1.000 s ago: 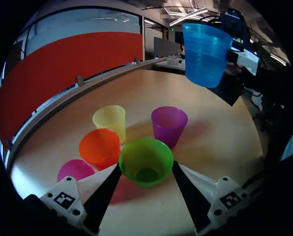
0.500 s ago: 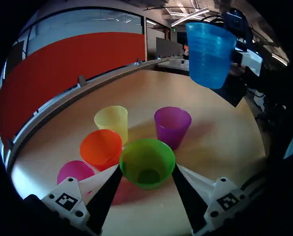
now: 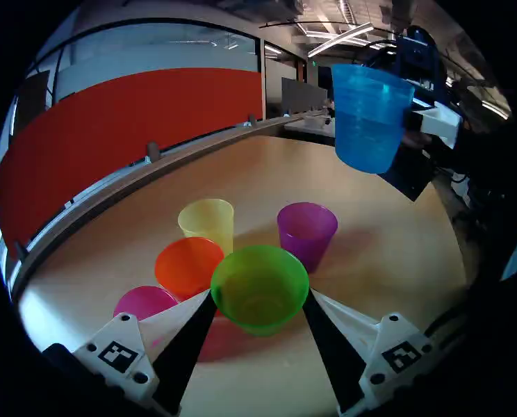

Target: Pour water

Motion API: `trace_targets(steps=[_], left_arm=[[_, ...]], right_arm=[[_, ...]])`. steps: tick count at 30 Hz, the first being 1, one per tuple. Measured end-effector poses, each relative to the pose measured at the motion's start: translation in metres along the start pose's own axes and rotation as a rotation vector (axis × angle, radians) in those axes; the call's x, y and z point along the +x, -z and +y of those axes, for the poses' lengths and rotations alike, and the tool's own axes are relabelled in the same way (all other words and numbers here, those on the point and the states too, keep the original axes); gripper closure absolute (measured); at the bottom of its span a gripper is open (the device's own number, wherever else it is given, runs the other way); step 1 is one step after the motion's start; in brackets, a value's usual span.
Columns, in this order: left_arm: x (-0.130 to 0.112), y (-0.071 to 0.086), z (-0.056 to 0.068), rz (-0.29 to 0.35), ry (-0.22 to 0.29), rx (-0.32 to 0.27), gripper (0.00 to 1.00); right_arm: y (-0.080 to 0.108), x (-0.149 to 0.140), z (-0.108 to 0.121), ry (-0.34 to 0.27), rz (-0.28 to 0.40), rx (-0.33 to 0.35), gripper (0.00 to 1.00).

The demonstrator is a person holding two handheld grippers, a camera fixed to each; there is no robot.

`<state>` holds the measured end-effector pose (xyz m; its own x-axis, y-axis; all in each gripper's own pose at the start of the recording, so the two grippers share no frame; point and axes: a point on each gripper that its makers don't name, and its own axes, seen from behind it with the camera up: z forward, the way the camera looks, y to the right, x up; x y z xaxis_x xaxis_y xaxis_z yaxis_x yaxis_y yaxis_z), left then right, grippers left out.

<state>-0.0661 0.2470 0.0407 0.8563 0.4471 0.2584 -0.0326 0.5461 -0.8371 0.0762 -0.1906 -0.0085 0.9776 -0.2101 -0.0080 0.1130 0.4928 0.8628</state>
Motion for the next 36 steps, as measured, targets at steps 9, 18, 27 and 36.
trace_targets(steps=[9,18,27,36], left_arm=[[0.015,0.019,-0.006,0.065,0.038,0.035,0.14],[0.029,0.037,-0.008,0.132,0.069,0.052,0.15],[0.039,0.049,-0.007,0.178,0.071,0.066,0.15],[0.048,0.060,-0.011,0.214,0.083,0.097,0.15]], right_arm=[[-0.001,0.005,-0.005,0.011,0.004,0.004,0.11],[-0.003,0.010,-0.010,0.014,0.010,0.008,0.11],[-0.003,0.010,-0.013,0.014,0.012,0.011,0.11],[-0.004,0.011,-0.015,0.018,0.011,0.013,0.11]])
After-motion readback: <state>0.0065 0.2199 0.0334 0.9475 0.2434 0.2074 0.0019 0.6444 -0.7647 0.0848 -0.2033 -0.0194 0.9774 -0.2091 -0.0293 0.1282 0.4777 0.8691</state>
